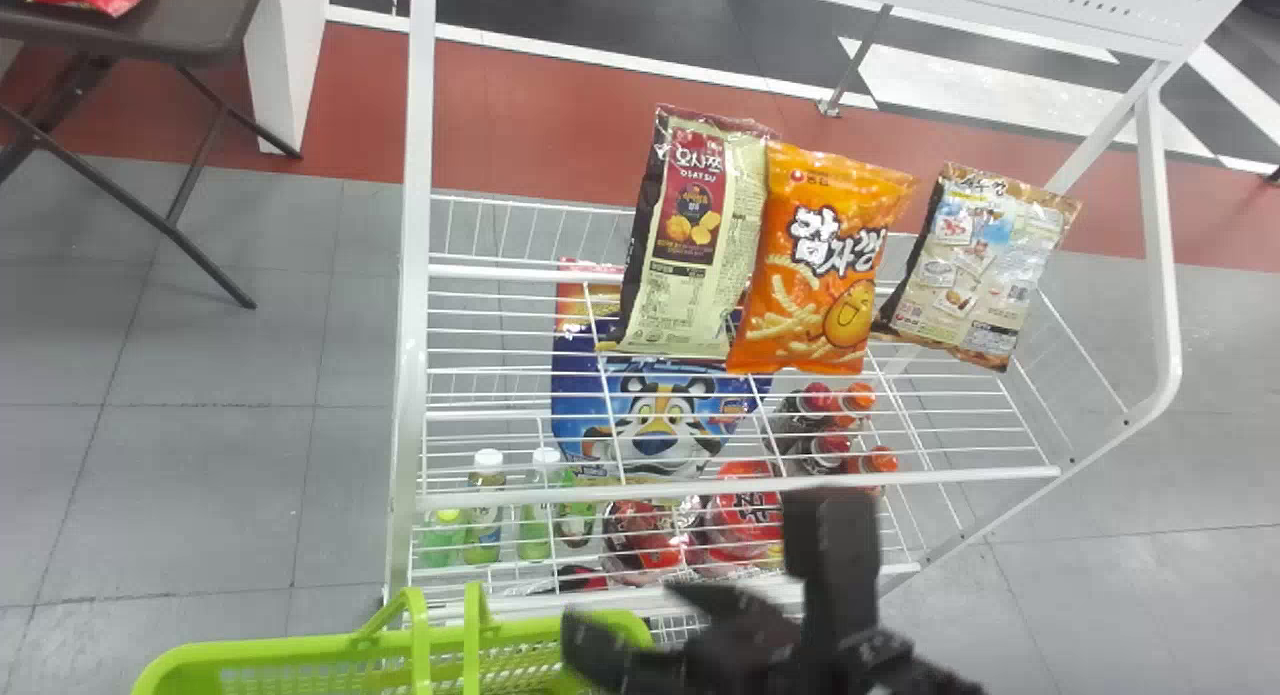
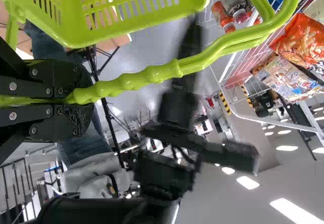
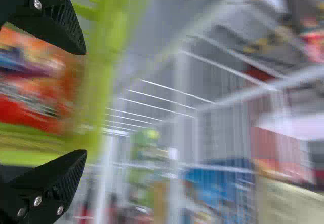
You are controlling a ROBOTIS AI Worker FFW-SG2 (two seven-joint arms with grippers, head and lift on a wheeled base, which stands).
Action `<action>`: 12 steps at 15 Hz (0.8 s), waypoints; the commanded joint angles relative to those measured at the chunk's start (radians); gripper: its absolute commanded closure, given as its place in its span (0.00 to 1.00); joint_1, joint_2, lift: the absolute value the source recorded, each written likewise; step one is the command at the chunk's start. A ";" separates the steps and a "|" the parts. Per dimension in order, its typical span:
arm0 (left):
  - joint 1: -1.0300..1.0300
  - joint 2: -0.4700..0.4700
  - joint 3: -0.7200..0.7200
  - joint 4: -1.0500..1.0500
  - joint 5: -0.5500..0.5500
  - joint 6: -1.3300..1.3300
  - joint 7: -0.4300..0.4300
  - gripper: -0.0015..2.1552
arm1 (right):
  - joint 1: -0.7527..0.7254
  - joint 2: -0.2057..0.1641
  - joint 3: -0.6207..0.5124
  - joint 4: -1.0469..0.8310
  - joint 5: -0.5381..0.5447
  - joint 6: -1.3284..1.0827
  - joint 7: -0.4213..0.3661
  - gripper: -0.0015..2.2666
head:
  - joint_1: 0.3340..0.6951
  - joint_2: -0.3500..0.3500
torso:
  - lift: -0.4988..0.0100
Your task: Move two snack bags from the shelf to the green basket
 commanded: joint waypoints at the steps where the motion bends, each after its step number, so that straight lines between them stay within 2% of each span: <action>1: 0.000 0.003 0.005 0.000 0.000 0.016 0.000 0.98 | -0.037 0.002 -0.053 0.097 0.012 -0.335 -0.004 0.05 | 1.00 0.00 | 0.95; 2: 0.000 0.005 0.005 0.001 0.000 0.016 0.000 0.98 | -0.063 0.004 -0.076 0.151 0.020 -0.451 -0.018 0.05 | 1.00 0.00 | 0.95; 5: -0.004 0.008 -0.001 0.010 -0.005 0.016 0.000 0.98 | -0.178 0.024 -0.136 0.301 0.041 -0.531 -0.041 0.05 | 1.00 0.00 | 0.95; 8: -0.021 0.009 -0.015 0.033 -0.003 0.043 -0.009 0.98 | -0.264 0.037 -0.170 0.444 0.041 -0.746 -0.055 0.05 | 1.00 0.00 | 0.95; 12: -0.017 0.011 -0.015 0.030 -0.002 0.056 -0.012 0.98 | -0.399 0.034 -0.210 0.588 0.082 -0.758 -0.057 0.06 | 1.00 0.00 | 0.95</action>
